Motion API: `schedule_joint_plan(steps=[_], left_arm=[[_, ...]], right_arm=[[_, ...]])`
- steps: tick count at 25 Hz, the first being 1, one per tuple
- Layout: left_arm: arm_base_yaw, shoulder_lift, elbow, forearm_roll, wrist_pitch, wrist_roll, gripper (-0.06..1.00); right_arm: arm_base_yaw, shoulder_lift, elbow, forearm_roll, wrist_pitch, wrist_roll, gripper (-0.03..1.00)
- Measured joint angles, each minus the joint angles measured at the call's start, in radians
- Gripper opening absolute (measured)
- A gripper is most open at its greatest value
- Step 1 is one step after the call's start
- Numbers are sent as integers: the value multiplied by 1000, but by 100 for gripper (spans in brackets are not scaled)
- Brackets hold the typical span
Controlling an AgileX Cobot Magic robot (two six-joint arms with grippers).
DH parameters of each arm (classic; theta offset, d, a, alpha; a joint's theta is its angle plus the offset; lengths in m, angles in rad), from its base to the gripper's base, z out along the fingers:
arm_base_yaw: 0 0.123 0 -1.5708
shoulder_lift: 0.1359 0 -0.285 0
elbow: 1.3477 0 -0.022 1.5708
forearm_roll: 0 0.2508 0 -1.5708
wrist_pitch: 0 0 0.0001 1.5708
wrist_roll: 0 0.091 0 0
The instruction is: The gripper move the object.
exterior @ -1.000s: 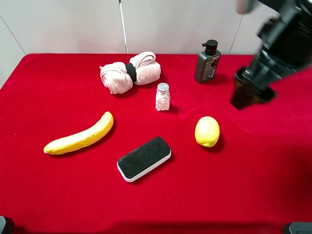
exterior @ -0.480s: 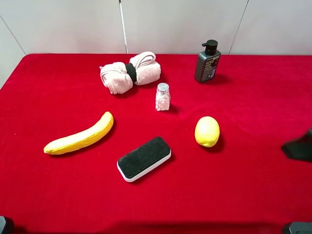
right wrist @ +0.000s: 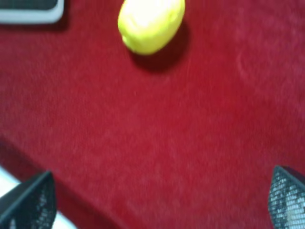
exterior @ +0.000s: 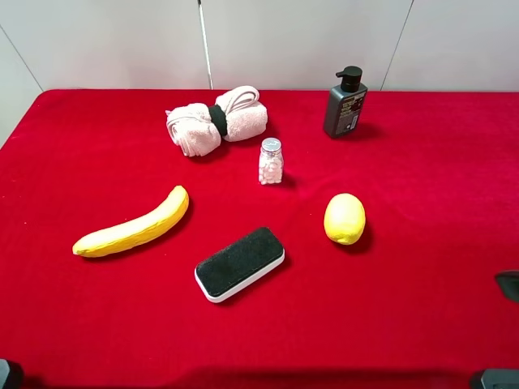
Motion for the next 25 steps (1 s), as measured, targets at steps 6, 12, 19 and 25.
schedule_joint_plan(steps=[6, 12, 19, 25], left_arm=[[0, 0, 0, 0, 0, 0, 88], [0, 0, 0, 0, 0, 0, 88], [0, 0, 0, 0, 0, 0, 88], [0, 0, 0, 0, 0, 0, 88]], right_arm=[[0, -80, 14, 7, -52, 0, 69], [0, -211, 48, 10, -111, 0, 69], [-81, -338, 54, 10, -126, 0, 69], [-272, -454, 54, 18, -126, -13, 69]])
